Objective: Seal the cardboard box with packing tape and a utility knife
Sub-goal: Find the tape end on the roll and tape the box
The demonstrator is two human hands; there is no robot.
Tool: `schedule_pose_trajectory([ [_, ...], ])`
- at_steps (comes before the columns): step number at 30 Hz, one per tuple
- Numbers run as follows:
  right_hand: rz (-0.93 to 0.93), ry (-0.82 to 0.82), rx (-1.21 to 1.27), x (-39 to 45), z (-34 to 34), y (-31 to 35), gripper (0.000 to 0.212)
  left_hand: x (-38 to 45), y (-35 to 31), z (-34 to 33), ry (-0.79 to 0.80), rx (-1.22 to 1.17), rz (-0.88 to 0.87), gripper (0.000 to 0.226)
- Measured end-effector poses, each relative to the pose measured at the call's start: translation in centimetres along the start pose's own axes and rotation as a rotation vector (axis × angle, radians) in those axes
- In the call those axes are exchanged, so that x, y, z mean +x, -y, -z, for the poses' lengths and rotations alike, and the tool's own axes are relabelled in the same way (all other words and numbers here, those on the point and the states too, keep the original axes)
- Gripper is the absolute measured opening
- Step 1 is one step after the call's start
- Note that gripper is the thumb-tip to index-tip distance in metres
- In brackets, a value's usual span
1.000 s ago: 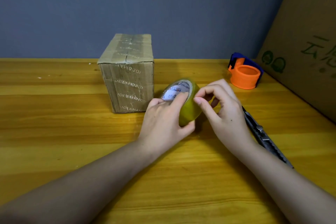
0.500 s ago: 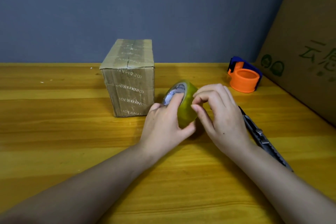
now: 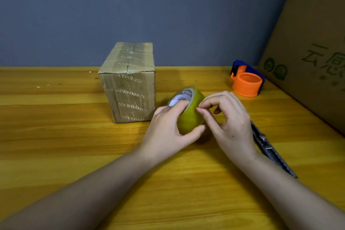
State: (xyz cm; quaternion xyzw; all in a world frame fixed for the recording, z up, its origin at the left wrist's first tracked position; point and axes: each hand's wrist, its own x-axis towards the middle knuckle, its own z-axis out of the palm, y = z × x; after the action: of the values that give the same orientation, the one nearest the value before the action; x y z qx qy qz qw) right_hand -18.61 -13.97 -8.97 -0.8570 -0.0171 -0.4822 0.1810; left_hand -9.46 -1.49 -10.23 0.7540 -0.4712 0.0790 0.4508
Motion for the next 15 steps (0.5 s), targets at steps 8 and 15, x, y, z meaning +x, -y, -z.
schedule_pose_trajectory([
  [8,-0.056,-0.067,-0.01,0.16,0.18,-0.1,0.007,-0.06,0.42,0.16,0.053,-0.009,0.088,0.051],
  [15,0.109,-0.054,-0.221,0.94,0.41,0.23,0.012,-0.02,-0.04,0.37,0.048,-0.176,0.117,0.037],
])
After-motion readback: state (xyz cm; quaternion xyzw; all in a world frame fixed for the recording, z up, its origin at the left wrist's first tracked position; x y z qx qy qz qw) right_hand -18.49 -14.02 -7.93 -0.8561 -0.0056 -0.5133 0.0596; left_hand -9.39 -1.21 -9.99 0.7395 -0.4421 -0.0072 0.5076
